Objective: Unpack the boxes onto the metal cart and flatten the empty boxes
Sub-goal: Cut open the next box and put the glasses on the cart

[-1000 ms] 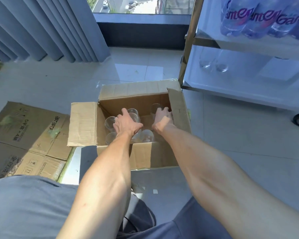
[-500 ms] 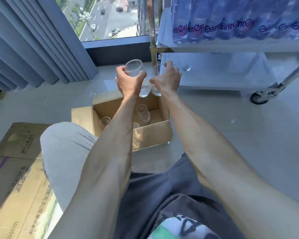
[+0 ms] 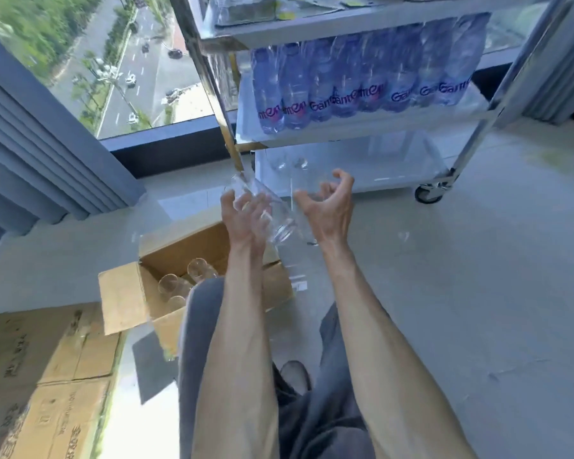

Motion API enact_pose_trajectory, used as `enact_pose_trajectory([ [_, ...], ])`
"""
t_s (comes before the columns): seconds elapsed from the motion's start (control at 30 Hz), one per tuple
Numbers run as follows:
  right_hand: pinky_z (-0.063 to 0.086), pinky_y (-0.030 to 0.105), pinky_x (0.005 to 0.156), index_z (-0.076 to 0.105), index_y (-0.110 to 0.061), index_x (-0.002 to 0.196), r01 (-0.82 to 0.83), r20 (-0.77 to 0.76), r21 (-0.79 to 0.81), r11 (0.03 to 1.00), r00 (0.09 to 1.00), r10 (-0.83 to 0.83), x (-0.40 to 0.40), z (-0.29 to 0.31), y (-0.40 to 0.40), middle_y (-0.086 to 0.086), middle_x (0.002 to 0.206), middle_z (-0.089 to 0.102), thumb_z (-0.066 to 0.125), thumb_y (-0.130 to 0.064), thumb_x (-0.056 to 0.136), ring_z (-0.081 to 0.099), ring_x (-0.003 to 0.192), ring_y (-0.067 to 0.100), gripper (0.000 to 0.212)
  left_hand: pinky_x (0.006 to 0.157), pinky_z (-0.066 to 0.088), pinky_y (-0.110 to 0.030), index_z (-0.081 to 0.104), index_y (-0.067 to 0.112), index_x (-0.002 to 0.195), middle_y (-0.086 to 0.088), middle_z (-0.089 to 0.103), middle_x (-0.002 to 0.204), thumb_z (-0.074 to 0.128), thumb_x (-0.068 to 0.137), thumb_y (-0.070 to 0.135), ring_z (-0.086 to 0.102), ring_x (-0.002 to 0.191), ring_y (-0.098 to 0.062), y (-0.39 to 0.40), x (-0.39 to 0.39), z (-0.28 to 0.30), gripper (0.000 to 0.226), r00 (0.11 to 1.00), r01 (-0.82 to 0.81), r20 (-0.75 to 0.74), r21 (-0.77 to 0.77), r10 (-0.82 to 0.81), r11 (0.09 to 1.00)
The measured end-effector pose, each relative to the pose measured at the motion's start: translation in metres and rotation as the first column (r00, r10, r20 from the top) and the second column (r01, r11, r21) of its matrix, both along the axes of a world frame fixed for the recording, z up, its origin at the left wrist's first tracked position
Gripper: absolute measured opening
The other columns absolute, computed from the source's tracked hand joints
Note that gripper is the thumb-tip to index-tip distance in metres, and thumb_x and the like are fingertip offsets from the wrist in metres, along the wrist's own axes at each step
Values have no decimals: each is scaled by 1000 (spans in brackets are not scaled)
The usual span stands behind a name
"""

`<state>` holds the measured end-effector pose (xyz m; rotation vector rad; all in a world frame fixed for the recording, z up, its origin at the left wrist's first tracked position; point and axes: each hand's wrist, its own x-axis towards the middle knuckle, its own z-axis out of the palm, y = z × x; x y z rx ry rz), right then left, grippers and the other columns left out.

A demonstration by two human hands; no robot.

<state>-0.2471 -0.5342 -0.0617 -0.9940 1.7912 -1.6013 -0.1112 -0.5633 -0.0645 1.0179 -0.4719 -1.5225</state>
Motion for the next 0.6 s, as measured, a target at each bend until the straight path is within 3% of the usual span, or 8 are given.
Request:
enact_pose_trajectory([
  [0.1, 50, 26, 80, 54, -15, 119, -52, 18, 64, 997, 999, 51, -20, 2, -25, -2, 102, 63, 78, -38, 66, 61, 93, 13, 63, 76, 51, -35, 52, 9, 108, -17, 68, 108, 52, 88, 50, 69, 93, -29, -30, -11, 10, 46, 990, 123, 68, 2, -123, 992],
  [0.2, 54, 32, 82, 62, -14, 106, -104, 94, 62, 993, 991, 98, -49, -2, -52, -3, 91, 68, 76, -43, 68, 65, 88, 12, 50, 85, 51, -40, 55, 10, 121, -18, 68, 115, 49, 91, 58, 68, 103, -34, -63, -20, 18, 56, 976, 218, 24, -53, -217, 974],
  [0.27, 56, 42, 82, 63, -13, 99, -105, 260, 21, 994, 961, 96, -63, -4, -62, 2, 85, 71, 66, -44, 76, 69, 84, 19, 38, 89, 52, -45, 52, 15, 127, -24, 64, 123, 47, 92, 62, 66, 107, -40, -73, -27, 19, 59, 964, 262, -33, -71, -265, 962],
  [0.33, 54, 41, 78, 62, -13, 97, -86, 484, -13, 996, 871, 81, -74, -8, -61, 11, 88, 72, 53, -39, 84, 70, 79, 25, 31, 94, 51, -51, 49, 20, 128, -29, 63, 123, 45, 92, 66, 65, 109, -43, -76, -36, 14, 58, 950, 306, -58, -43, -308, 951],
  [0.4, 52, 35, 72, 60, -6, 105, -130, 681, -32, 991, 723, 116, -88, -12, -63, 16, 93, 70, 48, -42, 84, 68, 79, 27, 44, 94, 50, -51, 46, 17, 136, -28, 67, 117, 43, 91, 69, 68, 105, -40, -79, -43, 5, 69, 939, 343, -27, 44, -343, 938],
  [0.47, 53, 34, 70, 60, 2, 112, -226, 773, -59, 972, 606, 188, -95, -17, -58, 21, 101, 68, 46, -47, 85, 66, 88, 33, 57, 90, 51, -46, 39, 7, 142, -25, 70, 110, 44, 90, 69, 67, 103, -38, -76, -48, -3, 81, 913, 402, -120, 106, -390, 909],
  [0.57, 54, 38, 81, 63, 1, 113, -248, 807, -53, 967, 560, 188, -96, -25, -52, 19, 105, 69, 48, -64, 86, 67, 98, 34, 72, 89, 55, -47, 22, 1, 148, -25, 70, 109, 55, 86, 62, 67, 106, -37, -72, -60, -14, 93, 883, 443, -232, 121, -409, 888],
  [0.6, 54, 37, 83, 65, 0, 112, -248, 811, -55, 967, 554, 188, -93, -24, -51, 17, 102, 71, 47, -69, 83, 68, 96, 31, 77, 89, 54, -49, 24, 3, 147, -26, 70, 110, 63, 82, 58, 67, 106, -38, -71, -62, -14, 94, 886, 423, -260, 111, -384, 899],
])
